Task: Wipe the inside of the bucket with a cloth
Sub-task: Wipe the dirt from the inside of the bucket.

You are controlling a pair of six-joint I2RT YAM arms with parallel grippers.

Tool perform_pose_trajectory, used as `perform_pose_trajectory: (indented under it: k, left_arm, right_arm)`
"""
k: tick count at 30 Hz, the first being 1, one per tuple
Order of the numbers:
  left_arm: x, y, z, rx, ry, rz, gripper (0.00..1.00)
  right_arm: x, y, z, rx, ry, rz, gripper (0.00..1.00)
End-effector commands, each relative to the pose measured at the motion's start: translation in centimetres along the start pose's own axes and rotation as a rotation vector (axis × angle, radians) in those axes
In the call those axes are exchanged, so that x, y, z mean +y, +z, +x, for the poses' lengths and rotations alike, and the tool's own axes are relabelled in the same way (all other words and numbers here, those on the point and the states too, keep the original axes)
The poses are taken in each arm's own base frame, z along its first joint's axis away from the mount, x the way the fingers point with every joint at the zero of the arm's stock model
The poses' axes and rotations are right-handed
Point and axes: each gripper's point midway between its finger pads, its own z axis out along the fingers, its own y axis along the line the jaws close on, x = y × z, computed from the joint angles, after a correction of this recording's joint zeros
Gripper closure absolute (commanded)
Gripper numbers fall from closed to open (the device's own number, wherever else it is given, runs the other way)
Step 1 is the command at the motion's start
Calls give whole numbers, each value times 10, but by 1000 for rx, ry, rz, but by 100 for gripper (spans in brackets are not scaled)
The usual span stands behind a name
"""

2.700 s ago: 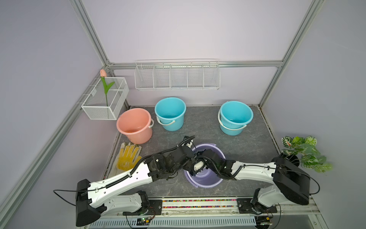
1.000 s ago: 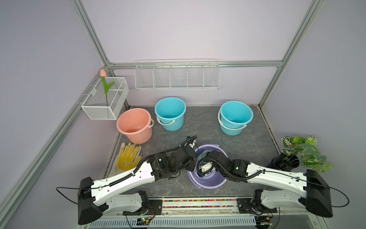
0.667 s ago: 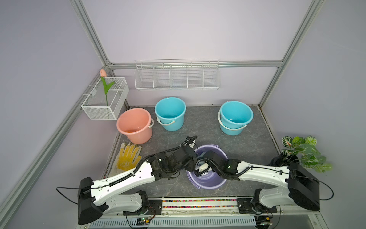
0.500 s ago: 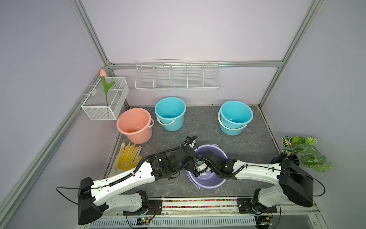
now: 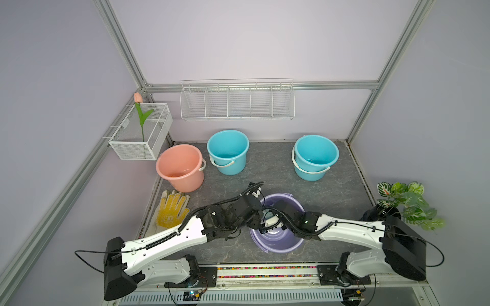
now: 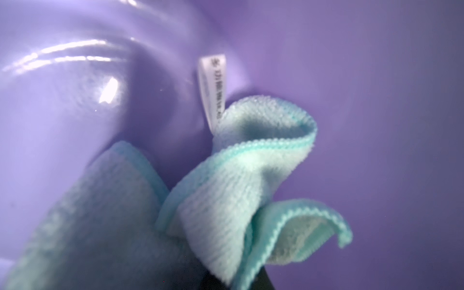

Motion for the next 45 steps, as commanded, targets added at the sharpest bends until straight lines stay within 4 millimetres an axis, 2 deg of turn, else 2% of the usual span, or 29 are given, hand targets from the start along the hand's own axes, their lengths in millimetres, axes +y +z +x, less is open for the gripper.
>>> perform_pose_trajectory:
  k: [1, 14, 17, 24, 30, 36, 45]
  left_arm:
    - [-9, -5, -5, -18, 11, 43, 100]
    - [-6, -3, -3, -21, 9, 35, 100]
    - [-5, -4, -3, -26, 9, 32, 100]
    - [-5, -4, -3, -36, 10, 34, 100]
    - [-5, -4, -4, -40, 9, 39, 100]
    - [-6, -6, -4, -46, 10, 45, 100]
    - [-4, -10, -7, -64, 4, 48, 100]
  right_arm:
    - [-11, -22, -1, -32, 42, 6, 93]
    - [-41, -95, -3, -24, 55, 97, 93]
    - [-53, -114, 1, -16, 99, 117, 93]
    - [-63, -142, 21, 77, 94, 132, 93]
    - [-56, -144, 32, 147, 38, 95, 93]
    - [-33, -130, 31, 185, -36, -7, 93]
    - [12, -111, 2, 56, -11, -216, 93]
